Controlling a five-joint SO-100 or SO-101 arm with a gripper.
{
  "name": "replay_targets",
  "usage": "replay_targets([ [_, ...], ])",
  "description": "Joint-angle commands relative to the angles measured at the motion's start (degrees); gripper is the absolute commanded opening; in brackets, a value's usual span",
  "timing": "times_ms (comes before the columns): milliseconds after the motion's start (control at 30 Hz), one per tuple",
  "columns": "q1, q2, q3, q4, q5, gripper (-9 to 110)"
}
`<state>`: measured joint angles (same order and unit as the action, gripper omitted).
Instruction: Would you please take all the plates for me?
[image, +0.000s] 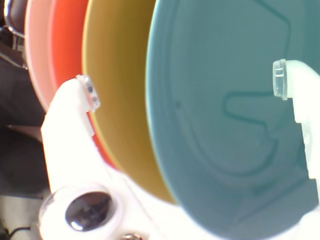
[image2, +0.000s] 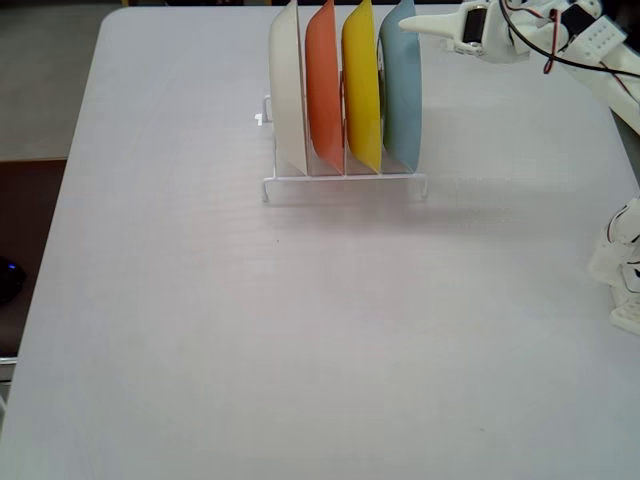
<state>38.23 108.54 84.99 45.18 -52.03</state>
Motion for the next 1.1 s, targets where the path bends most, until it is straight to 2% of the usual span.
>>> replay_targets([
  [0, -1.14, -0.79, -5.36, -1.14, 0.35, 39],
  [267, -2.64, -2.72, -6.5, -1.14, 2.81, 23],
  [400, -3.69, -2.99, -7.65, -1.32, 4.31, 0],
  [567, -3.87, -3.87, -12.3, 1.32, 8.0, 0],
  [833, -4.22, -8.7, -37.53, 13.27, 11.34, -1],
  [1067, -2.81, -8.88, -49.66, 17.14, 15.64, -1],
])
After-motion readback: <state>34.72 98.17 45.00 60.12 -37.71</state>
